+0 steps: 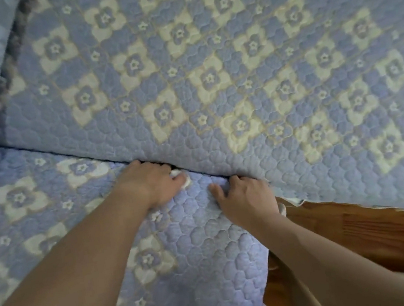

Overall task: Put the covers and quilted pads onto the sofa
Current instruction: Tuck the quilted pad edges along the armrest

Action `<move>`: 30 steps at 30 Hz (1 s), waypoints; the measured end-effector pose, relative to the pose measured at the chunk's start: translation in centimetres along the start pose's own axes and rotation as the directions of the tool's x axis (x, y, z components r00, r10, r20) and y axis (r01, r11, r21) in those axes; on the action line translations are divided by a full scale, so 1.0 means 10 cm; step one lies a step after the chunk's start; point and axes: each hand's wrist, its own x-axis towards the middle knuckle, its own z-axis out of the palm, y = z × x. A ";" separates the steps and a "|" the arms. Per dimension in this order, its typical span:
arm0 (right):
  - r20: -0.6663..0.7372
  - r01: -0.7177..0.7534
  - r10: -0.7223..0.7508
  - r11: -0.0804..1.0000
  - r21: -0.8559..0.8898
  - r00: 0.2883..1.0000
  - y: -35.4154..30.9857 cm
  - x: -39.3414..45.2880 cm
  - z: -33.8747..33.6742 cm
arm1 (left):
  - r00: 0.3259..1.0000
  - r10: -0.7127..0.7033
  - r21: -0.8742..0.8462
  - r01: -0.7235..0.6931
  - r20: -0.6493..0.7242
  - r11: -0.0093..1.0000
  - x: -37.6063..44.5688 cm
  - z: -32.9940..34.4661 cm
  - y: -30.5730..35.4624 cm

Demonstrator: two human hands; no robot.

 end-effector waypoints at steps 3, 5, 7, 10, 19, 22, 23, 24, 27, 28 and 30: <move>-0.197 0.086 -0.039 0.967 0.239 0.980 0.04 -0.28 0.10 | 0.991 -0.076 -0.062 0.083 0.108 0.995 0.27 0.01 0.03; -0.158 -0.012 0.089 0.903 0.430 0.983 0.26 -0.42 0.28 | 0.988 -0.133 -0.118 0.141 0.073 0.983 0.33 0.08 0.06; 0.058 -0.358 0.433 0.653 0.667 0.899 0.55 -0.45 0.35 | 0.986 -0.168 -0.066 0.167 -0.004 0.984 0.28 0.17 0.14; 0.467 -0.576 0.606 -0.017 0.817 0.644 1.02 -0.30 0.31 | 0.980 -0.151 0.069 0.161 -0.131 0.985 0.14 0.16 0.22; 0.581 -0.341 0.180 -0.660 0.669 0.794 1.28 0.31 0.51 | 0.986 0.116 -0.144 -0.133 -0.120 0.981 0.11 -0.01 0.79; 0.618 -0.527 0.128 -0.408 0.746 0.776 1.30 0.20 0.53 | 0.990 0.134 -0.122 -0.139 -0.052 0.983 0.18 -0.03 1.25; 0.625 -0.526 0.117 -0.436 0.731 0.772 1.29 0.18 0.53 | 0.994 0.101 -0.132 -0.105 -0.035 0.986 0.23 -0.03 1.32; 0.615 -0.497 0.137 -0.466 0.732 0.777 1.29 0.18 0.55 | 0.998 0.059 -0.138 -0.059 -0.002 0.989 0.27 -0.04 1.38; 0.651 -0.492 0.266 -0.473 0.731 0.711 1.35 0.35 0.62 | 0.994 -0.080 -0.168 0.092 0.078 0.981 0.44 -0.06 1.55; 0.634 -0.495 0.342 -0.412 0.765 0.694 1.36 0.44 0.68 | 0.990 -0.105 -0.168 0.120 0.093 0.978 0.48 -0.06 1.62; 0.606 -0.494 0.428 -0.351 0.795 0.671 1.39 0.59 0.76 | 0.986 -0.117 -0.157 0.135 0.119 0.978 0.57 -0.06 1.69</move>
